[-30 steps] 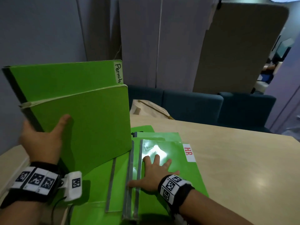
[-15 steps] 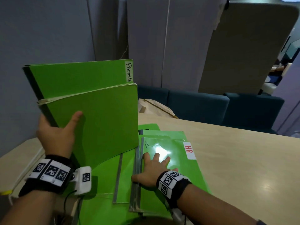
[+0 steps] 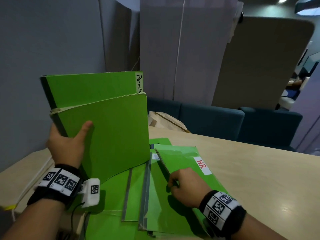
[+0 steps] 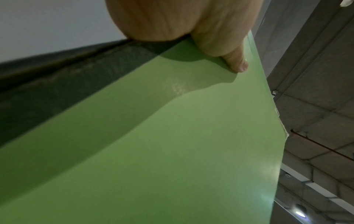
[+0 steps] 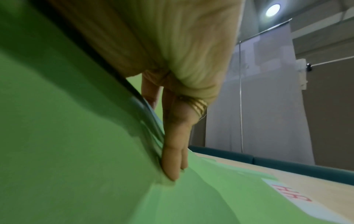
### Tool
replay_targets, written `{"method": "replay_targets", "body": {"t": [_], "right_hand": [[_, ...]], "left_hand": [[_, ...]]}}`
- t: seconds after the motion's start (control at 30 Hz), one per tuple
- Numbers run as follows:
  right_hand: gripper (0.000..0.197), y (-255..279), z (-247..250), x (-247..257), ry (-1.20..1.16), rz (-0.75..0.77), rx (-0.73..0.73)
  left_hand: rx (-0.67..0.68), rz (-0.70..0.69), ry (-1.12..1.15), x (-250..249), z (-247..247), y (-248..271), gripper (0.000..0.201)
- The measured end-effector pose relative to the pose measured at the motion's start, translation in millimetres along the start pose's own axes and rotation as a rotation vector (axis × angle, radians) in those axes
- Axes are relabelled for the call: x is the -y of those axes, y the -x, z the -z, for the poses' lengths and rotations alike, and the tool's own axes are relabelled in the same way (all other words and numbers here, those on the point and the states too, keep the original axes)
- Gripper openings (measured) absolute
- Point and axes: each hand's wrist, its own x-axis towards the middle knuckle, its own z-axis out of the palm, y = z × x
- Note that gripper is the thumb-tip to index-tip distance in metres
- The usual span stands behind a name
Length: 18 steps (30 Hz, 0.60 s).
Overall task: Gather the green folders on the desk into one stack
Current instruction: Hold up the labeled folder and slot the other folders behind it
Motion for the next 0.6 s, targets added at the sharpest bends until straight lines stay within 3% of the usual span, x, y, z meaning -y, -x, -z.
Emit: {"method": "replay_targets", "body": {"t": [0.2, 0.27, 0.43, 0.6], "right_hand": [[0.018, 19, 18, -8, 0.116, -0.010, -0.091], [0.008, 23, 30, -12, 0.141, -0.026, -0.179], [0.017, 32, 54, -23, 0.075, -0.094, -0.394], [0.024, 45, 61, -40, -0.060, -0.055, -0.842]], "left_hand": [[0.008, 0.049, 0.058, -5, -3, -3, 0.060], [-0.006, 0.050, 0.060, -12, -11, -5, 0.054], [-0.003, 0.062, 0.100, -30, -46, -2, 0.049], [0.122, 0.039, 0.098, -36, -88, 29, 0.047]]}}
